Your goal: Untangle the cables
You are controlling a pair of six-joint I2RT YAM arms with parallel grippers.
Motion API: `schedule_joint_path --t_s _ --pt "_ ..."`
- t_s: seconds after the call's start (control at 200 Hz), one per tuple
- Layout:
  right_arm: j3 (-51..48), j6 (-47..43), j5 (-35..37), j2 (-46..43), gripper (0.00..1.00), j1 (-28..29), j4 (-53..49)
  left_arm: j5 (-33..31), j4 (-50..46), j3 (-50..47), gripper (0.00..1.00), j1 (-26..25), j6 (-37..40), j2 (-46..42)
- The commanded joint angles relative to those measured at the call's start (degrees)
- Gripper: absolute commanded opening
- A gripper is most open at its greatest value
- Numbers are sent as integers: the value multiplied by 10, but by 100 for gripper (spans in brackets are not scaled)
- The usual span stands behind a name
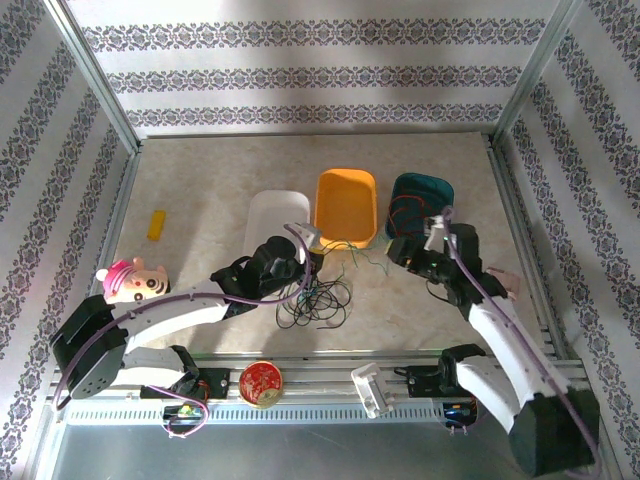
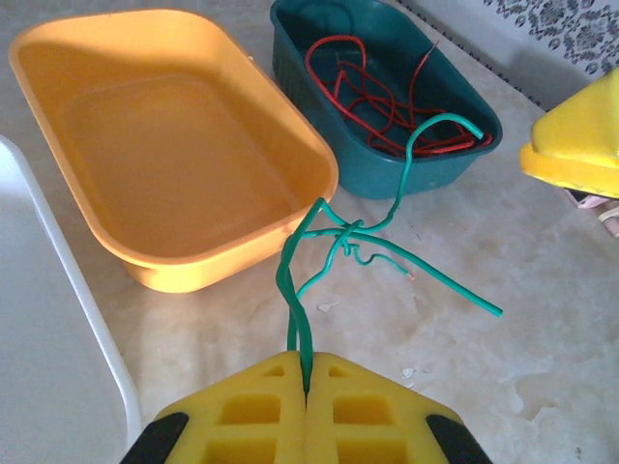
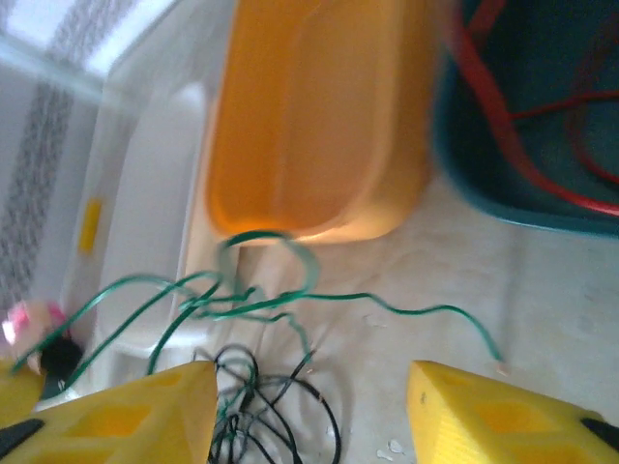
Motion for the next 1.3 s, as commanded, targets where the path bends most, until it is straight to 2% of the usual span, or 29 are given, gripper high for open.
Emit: schedule_joint_path --t_s 0.0,0.125,0.23,0.41,0.555,0.725,0.989,1.294 --pt "-46 98 33 -67 61 -47 16 10 5 22 0 5 0 -26" --pt "-73 168 28 -77 64 -64 46 27 11 35 0 5 3 -45" --pt "-102 238 -24 -42 65 -65 131 43 12 48 0 5 8 -62" --pt "-89 294 -108 10 66 -63 220 54 9 66 0 5 17 -82" --pt "-58 323 -121 28 70 -34 236 51 17 72 0 5 27 -84" --pt "-56 375 -106 51 72 27 282 45 37 72 0 5 31 -77" --pt "-37 339 -107 65 73 36 263 54 40 83 0 5 35 -67" --pt "10 139 -118 57 71 41 114 63 13 112 0 6 29 -67"
